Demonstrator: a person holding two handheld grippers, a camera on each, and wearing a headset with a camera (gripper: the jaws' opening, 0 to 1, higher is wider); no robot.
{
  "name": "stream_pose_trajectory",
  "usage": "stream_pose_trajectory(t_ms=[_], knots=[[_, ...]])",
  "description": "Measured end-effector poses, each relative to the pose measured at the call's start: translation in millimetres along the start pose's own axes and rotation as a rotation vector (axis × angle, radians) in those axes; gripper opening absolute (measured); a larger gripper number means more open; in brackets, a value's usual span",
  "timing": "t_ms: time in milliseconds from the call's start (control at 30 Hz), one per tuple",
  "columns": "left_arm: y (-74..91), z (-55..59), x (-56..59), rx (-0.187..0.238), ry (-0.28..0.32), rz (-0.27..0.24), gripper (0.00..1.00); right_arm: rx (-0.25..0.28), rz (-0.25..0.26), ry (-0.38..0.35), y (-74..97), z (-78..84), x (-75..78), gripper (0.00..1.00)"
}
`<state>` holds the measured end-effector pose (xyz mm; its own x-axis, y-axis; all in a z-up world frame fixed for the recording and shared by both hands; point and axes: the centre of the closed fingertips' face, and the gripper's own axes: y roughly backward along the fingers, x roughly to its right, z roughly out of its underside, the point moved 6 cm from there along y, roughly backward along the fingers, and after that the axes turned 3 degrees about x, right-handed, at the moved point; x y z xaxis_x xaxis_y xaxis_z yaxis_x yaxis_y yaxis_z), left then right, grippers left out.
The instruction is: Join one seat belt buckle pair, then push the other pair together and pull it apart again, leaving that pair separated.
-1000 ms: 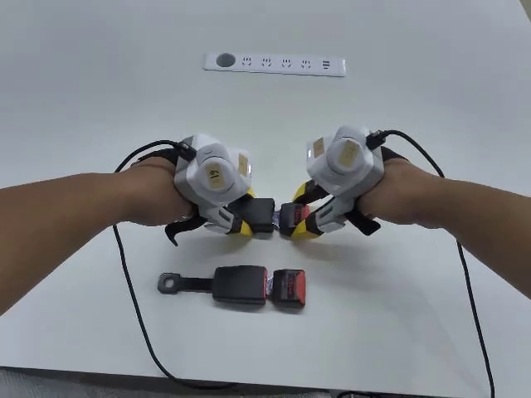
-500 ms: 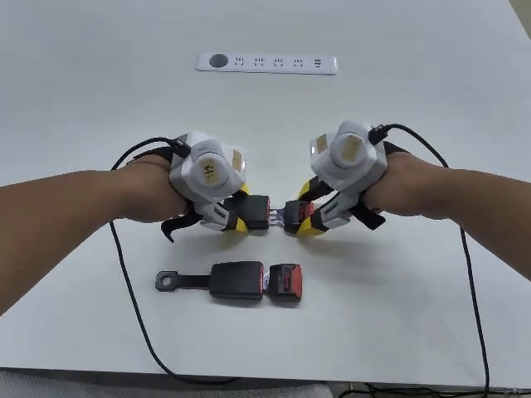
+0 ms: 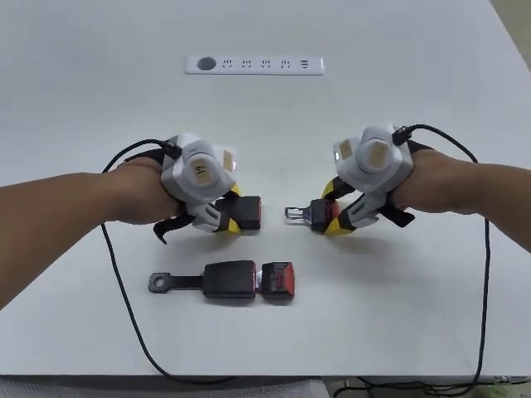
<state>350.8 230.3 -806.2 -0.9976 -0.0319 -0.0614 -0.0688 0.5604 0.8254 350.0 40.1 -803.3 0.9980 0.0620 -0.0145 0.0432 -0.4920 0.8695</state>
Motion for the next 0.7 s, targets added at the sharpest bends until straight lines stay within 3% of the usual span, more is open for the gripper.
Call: stream_pose_trajectory(t_ms=[100,367,533,700], knots=[[0.9,-1.2,1.4,0.003,-0.001,0.0,0.34,-0.038,0.016,0.017,6.9,15.8,-3.2,0.35],[0.3,-0.4,-0.1,0.0,0.009,-0.006,0.34,-0.046,0.048,-0.047,17.8,35.8,-4.2,0.35],[0.4,0.4,-1.3,-0.005,0.025,-0.002,0.34,-0.104,0.06,-0.072,22.0,42.3,-3.6,0.36],[0.4,-1.4,-0.3,-0.02,0.035,0.002,0.34,-0.147,0.061,-0.07,19.3,38.1,-3.5,0.36]])
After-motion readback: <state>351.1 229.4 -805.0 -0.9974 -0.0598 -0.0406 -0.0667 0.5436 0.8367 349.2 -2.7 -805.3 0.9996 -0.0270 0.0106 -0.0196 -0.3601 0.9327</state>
